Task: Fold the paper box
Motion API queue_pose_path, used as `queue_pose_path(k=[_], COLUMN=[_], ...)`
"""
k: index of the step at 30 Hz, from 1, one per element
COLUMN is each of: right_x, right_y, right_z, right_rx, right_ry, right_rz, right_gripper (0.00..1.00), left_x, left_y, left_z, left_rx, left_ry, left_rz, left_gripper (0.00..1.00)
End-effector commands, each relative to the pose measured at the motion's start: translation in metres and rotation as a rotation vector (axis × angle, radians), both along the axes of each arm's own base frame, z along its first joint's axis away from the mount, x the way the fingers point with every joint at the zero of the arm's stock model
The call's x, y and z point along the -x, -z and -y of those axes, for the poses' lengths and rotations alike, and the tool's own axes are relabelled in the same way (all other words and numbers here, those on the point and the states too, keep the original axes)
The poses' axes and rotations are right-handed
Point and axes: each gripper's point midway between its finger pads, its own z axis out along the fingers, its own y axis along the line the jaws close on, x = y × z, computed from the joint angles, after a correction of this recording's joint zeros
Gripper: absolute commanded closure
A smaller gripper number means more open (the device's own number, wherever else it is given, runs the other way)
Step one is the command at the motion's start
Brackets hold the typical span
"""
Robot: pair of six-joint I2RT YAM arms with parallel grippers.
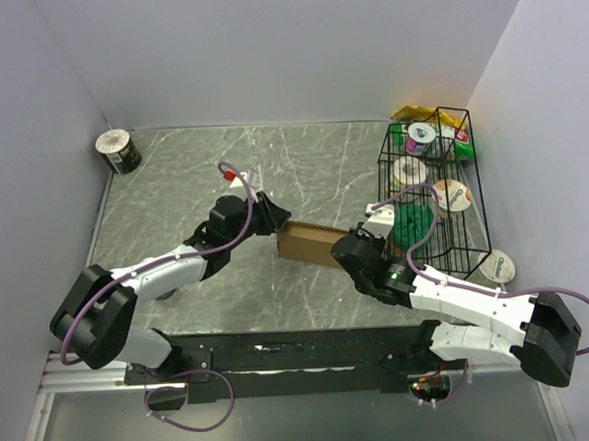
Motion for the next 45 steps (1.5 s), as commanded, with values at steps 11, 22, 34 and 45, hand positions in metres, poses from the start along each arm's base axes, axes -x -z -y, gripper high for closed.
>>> queue_pose_path(k=[11,22,34,45], right_x=[0.03,0.029,0.029,0.029], right_y=[0.055,0.054,0.053,0.052], right_z=[0.01,0.009,0.008,0.006], right_rx=[0.085,0.096,0.103,0.099], right_ry=[-0.039,-0.039,-0.046,-0.058], right_rz=[-0.184,-0.188,-0.191,-0.191], right_gripper=[1.0,1.0,1.0,1.0], left_x=[0.028,0.022,0.034,0.024], left_y=[0.07,0.023,-0.021,-0.016], left_z=[-0.031,-0.034,-0.059,-0.044], left_rx=[-0.09,-0.102,-0.111,-0.22], left_ry=[-0.05,-0.033,-0.044,0.049], left_rz=[-0.123,0.044,0.283,0.321], left_gripper=[0.76,0.09,0.01,0.43])
